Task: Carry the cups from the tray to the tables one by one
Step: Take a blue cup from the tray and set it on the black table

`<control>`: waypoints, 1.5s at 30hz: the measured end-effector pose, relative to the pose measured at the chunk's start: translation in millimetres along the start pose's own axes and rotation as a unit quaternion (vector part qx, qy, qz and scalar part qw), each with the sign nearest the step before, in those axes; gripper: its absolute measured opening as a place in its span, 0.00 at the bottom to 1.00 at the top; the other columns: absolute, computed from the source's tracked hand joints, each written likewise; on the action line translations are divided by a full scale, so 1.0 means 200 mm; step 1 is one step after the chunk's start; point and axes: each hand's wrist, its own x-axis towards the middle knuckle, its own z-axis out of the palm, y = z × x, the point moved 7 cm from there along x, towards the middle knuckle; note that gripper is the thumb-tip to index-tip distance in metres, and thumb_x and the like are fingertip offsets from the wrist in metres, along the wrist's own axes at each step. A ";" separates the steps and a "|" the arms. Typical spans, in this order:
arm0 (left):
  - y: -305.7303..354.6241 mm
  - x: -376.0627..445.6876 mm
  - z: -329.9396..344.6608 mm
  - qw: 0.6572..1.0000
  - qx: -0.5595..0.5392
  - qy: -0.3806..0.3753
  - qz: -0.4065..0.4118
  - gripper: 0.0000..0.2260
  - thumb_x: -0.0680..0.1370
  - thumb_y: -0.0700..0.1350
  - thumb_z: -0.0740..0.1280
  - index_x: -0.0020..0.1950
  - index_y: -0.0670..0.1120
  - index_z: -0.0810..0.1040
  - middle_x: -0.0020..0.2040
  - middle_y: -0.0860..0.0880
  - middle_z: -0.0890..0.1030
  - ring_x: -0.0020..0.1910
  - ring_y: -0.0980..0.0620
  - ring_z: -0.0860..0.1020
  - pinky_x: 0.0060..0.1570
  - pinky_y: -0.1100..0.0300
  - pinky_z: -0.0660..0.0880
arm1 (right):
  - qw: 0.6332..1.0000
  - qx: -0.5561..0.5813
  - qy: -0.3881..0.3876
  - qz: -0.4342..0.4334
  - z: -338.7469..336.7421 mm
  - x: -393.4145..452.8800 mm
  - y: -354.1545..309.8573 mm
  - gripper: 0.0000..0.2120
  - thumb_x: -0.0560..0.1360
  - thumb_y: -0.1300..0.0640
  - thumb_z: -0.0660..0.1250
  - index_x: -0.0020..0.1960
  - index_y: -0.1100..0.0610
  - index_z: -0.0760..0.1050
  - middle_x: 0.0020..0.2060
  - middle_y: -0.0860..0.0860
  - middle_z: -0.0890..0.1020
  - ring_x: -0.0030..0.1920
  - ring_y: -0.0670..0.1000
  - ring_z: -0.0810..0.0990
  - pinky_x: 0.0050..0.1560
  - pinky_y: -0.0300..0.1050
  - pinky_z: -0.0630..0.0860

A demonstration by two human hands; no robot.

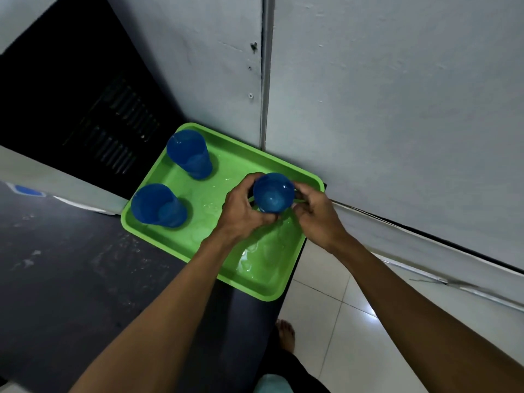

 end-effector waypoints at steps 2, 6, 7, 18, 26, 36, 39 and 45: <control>0.01 -0.01 -0.01 1.000 0.002 -0.001 0.005 0.35 0.59 0.33 0.79 0.64 0.45 0.75 0.56 0.48 0.81 0.55 0.52 0.79 0.51 0.69 0.76 | 1.000 0.002 0.004 -0.005 0.00 -0.01 -0.01 0.24 0.76 0.72 0.59 0.69 0.57 0.71 0.60 0.50 0.79 0.63 0.47 0.77 0.64 0.37 0.72; 0.08 -0.04 -0.04 0.999 0.025 -0.001 0.027 0.33 0.59 0.33 0.80 0.63 0.44 0.77 0.54 0.48 0.82 0.52 0.54 0.80 0.47 0.73 0.74 | 1.000 0.011 0.016 -0.010 -0.03 -0.07 -0.05 0.24 0.76 0.74 0.58 0.69 0.59 0.71 0.59 0.50 0.79 0.60 0.44 0.78 0.57 0.27 0.72; 0.11 -0.05 -0.05 0.999 0.030 -0.003 0.033 0.33 0.59 0.34 0.81 0.63 0.44 0.77 0.53 0.49 0.83 0.52 0.55 0.80 0.46 0.73 0.74 | 1.000 0.016 0.021 -0.013 -0.04 -0.09 -0.07 0.24 0.76 0.74 0.57 0.69 0.59 0.71 0.58 0.51 0.80 0.59 0.44 0.78 0.56 0.26 0.72; 0.55 -0.19 -0.02 0.988 0.073 -0.059 0.120 0.34 0.57 0.41 0.84 0.61 0.48 0.78 0.52 0.52 0.83 0.51 0.57 0.81 0.40 0.73 0.76 | 0.993 0.079 0.088 -0.014 -0.23 -0.40 -0.18 0.26 0.75 0.76 0.56 0.66 0.54 0.72 0.53 0.49 0.81 0.51 0.53 0.81 0.48 0.54 0.80; 0.89 -0.44 0.22 0.968 0.092 -0.135 0.189 0.33 0.56 0.45 0.82 0.60 0.51 0.78 0.53 0.55 0.82 0.52 0.56 0.81 0.46 0.59 0.82 | 0.966 0.214 0.142 0.032 -0.46 -0.78 -0.16 0.19 0.79 0.70 0.58 0.63 0.52 0.74 0.51 0.52 0.82 0.47 0.51 0.85 0.54 0.48 0.81; 1.18 -0.95 0.82 0.923 0.120 -0.253 0.263 0.32 0.57 0.47 0.81 0.60 0.49 0.78 0.54 0.53 0.82 0.53 0.51 0.81 0.43 0.58 0.83 | 0.928 0.268 0.256 0.028 -0.81 -1.57 0.06 0.14 0.83 0.59 0.57 0.66 0.55 0.74 0.58 0.54 0.83 0.52 0.54 0.85 0.54 0.55 0.82; 1.23 -1.15 1.04 0.903 0.127 -0.298 0.282 0.33 0.57 0.49 0.81 0.61 0.49 0.77 0.55 0.52 0.82 0.54 0.51 0.80 0.45 0.58 0.83 | 0.911 0.281 0.299 0.025 -0.91 -1.86 0.15 0.13 0.82 0.56 0.59 0.64 0.55 0.76 0.56 0.54 0.84 0.51 0.55 0.86 0.55 0.57 0.81; 1.29 -1.57 1.47 0.860 0.137 -0.381 0.310 0.34 0.58 0.49 0.80 0.63 0.49 0.76 0.57 0.54 0.81 0.55 0.52 0.79 0.47 0.60 0.82 | 0.879 0.291 0.376 0.027 -1.05 -2.43 0.36 0.13 0.82 0.56 0.59 0.63 0.55 0.76 0.55 0.54 0.84 0.51 0.55 0.86 0.54 0.57 0.81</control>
